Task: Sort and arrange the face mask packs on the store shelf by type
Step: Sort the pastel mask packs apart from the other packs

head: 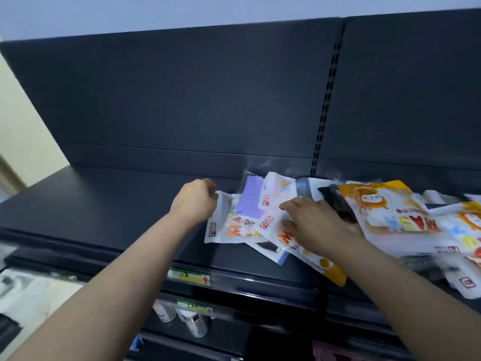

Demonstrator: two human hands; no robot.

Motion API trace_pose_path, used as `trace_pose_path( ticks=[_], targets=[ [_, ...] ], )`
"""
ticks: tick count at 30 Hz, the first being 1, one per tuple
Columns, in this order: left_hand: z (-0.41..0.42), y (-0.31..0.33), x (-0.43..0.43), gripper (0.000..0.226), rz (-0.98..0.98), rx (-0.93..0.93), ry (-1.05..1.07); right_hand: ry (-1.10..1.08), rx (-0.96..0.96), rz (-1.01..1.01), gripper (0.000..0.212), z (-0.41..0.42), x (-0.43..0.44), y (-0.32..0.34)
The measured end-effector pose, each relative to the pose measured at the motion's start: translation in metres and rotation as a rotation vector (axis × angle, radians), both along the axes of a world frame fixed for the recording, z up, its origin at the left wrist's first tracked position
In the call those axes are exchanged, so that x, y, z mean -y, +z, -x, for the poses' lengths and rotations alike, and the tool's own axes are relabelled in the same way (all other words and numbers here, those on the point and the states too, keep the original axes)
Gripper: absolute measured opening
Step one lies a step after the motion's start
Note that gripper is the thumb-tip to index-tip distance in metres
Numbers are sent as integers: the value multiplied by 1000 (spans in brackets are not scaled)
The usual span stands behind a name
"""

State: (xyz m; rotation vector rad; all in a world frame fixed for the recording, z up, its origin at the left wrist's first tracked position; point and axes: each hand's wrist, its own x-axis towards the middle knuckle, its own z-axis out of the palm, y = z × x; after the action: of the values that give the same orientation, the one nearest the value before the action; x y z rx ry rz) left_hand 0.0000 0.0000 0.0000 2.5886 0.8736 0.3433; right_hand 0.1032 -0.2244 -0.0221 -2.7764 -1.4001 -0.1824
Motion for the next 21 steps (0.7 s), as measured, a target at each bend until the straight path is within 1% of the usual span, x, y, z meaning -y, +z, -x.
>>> trace_pose_path(
  ticks=[3,6,11,13,15,18,20,21],
  targets=[
    [-12,-3,-7,36,26,-15,-46,-11,15,-33,39,-1,-16,-6],
    [-30,-5,-7,33,67,-21,-105,-46,3,-40,41,-3,-29,-12],
    [-59,-14,-9,15,206,-2,-154,-126,-39,-75,44,-6,-38,-22],
    [-70,-18,-12,12,304,-12,-125,-142,-60,-96,45,-6,-40,-26],
    [-82,-22,-15,10,489,1,-91,-165,-70,-120,45,-8,-39,-29],
    [-99,-28,-17,30,707,45,-82,-213,-93,-129,43,-7,-35,-33],
    [-107,-28,-13,37,783,83,-111,-244,-107,-139,44,-9,-31,-33],
    [-110,-29,-10,37,803,92,-130,-255,-116,-143,44,-9,-29,-33]
  ],
)
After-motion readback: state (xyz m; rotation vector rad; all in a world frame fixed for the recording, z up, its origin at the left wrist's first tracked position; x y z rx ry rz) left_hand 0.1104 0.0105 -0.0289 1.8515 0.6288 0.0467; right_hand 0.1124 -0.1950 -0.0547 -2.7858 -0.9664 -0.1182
